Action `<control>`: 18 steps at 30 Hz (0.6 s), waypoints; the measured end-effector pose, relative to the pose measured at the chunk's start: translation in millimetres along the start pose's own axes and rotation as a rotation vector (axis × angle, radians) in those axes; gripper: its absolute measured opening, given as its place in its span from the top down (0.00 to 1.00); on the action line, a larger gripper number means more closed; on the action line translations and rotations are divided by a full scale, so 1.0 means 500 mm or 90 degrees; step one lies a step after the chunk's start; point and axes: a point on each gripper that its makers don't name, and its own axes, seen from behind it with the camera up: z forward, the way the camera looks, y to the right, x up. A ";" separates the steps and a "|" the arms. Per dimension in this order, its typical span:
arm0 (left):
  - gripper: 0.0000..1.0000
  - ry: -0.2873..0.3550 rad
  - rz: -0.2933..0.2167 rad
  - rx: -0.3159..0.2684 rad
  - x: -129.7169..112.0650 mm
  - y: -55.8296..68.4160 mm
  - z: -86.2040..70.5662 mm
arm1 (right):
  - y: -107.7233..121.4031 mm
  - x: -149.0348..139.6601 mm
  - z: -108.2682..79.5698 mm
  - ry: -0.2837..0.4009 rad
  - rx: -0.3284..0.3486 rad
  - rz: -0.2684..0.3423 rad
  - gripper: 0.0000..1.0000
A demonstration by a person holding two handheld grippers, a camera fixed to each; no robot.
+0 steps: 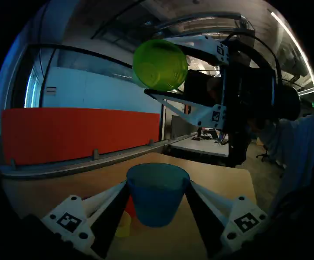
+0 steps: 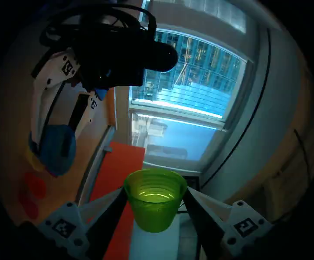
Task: Pour water
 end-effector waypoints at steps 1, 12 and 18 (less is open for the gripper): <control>0.14 0.000 0.001 0.001 0.000 0.000 -0.001 | 0.001 -0.003 -0.001 -0.001 0.000 0.017 0.10; 0.14 0.002 0.004 0.003 0.008 -0.004 -0.006 | 0.004 -0.043 -0.020 -0.007 0.007 0.272 0.10; 0.14 0.002 0.005 0.006 0.009 -0.006 -0.006 | -0.006 -0.038 -0.034 -0.006 0.017 0.418 0.10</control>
